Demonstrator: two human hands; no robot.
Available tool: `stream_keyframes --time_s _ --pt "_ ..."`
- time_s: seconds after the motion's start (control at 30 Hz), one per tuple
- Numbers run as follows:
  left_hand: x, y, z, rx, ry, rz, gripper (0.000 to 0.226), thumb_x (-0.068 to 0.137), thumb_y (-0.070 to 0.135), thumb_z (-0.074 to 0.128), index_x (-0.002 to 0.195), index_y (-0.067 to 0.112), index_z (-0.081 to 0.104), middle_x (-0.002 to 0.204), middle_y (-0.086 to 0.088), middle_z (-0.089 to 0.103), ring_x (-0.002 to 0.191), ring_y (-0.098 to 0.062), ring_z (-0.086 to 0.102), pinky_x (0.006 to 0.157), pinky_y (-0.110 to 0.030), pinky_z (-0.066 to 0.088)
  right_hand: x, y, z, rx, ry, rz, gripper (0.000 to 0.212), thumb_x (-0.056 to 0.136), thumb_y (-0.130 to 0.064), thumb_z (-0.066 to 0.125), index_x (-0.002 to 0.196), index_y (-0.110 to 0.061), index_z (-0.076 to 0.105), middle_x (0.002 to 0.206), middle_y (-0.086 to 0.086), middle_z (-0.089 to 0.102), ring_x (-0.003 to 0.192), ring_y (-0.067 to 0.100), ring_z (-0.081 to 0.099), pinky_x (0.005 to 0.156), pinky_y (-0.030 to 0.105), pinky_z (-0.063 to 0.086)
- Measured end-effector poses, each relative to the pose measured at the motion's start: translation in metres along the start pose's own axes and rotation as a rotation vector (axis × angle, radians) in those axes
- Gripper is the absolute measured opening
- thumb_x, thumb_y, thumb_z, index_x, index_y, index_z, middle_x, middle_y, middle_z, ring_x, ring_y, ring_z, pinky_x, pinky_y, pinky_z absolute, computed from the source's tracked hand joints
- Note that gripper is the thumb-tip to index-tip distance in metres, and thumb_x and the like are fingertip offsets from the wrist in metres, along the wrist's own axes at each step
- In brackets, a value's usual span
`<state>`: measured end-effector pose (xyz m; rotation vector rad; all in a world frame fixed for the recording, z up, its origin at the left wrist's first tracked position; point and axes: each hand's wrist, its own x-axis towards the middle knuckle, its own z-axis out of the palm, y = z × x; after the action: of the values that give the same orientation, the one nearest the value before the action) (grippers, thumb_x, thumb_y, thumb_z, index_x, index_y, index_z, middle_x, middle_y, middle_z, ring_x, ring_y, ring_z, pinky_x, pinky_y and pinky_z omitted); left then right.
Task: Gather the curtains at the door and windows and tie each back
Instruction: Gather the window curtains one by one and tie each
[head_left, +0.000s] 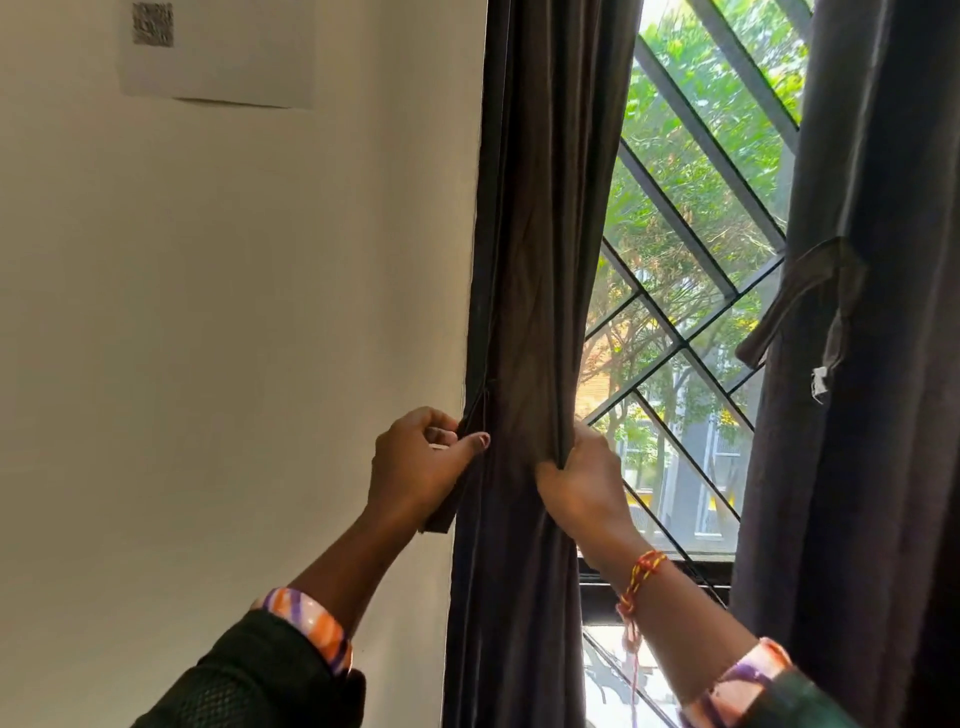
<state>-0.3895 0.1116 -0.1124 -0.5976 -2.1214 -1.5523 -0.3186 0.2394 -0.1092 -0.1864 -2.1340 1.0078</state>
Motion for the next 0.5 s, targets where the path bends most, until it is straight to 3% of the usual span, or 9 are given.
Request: stream_keyframes --time_s 0.13,0.23,0.3,0.37,0.43,0.5 --pt "0.005 -0.001 0.009 0.016 -0.068 -0.020 0.026 0.075 0.023 0.074 0.097 0.014 0.064 0.086 0.001 0.064 0.080 -0.017 0.064 0.077 -0.031 0.054 -0.005 0.013 0.005 -0.006 -0.024 -0.040 0.025 0.080 0.003 0.051 0.097 -0.012 0.062 0.075 -0.004 0.059 0.065 0.010 0.055 0.043 0.005 0.037" --pt "0.011 0.000 0.011 -0.002 -0.097 -0.014 0.026 0.076 0.016 0.074 0.098 0.009 0.063 0.079 -0.008 0.067 0.077 -0.021 0.066 0.074 -0.032 0.055 -0.004 0.016 0.004 -0.033 -0.038 -0.051 0.025 0.081 0.001 0.052 0.100 -0.011 0.061 0.077 -0.003 0.058 0.068 0.015 0.055 0.044 0.005 0.037" --pt "0.014 0.001 0.009 -0.017 -0.142 -0.029 0.024 0.076 0.015 0.073 0.097 0.007 0.064 0.078 -0.014 0.066 0.071 -0.024 0.066 0.068 -0.033 0.057 -0.004 0.015 0.003 -0.077 -0.043 -0.045 0.036 0.082 -0.001 0.052 0.117 -0.012 0.055 0.085 0.000 0.062 0.077 0.020 0.060 0.054 0.013 0.046" --pt "0.016 0.002 0.007 -0.022 -0.164 -0.038 0.021 0.080 0.015 0.070 0.097 0.007 0.060 0.078 -0.010 0.062 0.061 -0.020 0.061 0.051 -0.027 0.056 -0.005 0.016 0.006 -0.192 -0.057 -0.052 0.060 0.084 -0.002 0.050 0.140 -0.017 0.032 0.094 0.006 0.065 0.083 0.027 0.062 0.064 0.031 0.051" --pt "0.014 0.009 0.006 0.027 -0.126 -0.004 0.018 0.086 0.017 0.062 0.101 0.011 0.055 0.077 -0.002 0.057 0.056 -0.013 0.054 0.042 -0.020 0.048 -0.010 0.015 0.010 -0.340 -0.080 -0.040 0.080 0.087 -0.003 0.048 0.149 -0.017 -0.001 0.101 0.010 0.063 0.082 0.029 0.061 0.063 0.031 0.043" --pt "0.009 0.020 0.006 -0.047 -0.155 0.027 0.015 0.092 0.025 0.053 0.100 0.013 0.054 0.073 0.003 0.057 0.052 -0.005 0.050 0.042 -0.019 0.042 -0.015 0.015 0.019 -0.410 -0.091 -0.051 0.093 0.086 -0.003 0.047 0.144 -0.015 -0.025 0.133 0.015 0.051 0.094 0.031 0.063 0.066 0.032 0.040"
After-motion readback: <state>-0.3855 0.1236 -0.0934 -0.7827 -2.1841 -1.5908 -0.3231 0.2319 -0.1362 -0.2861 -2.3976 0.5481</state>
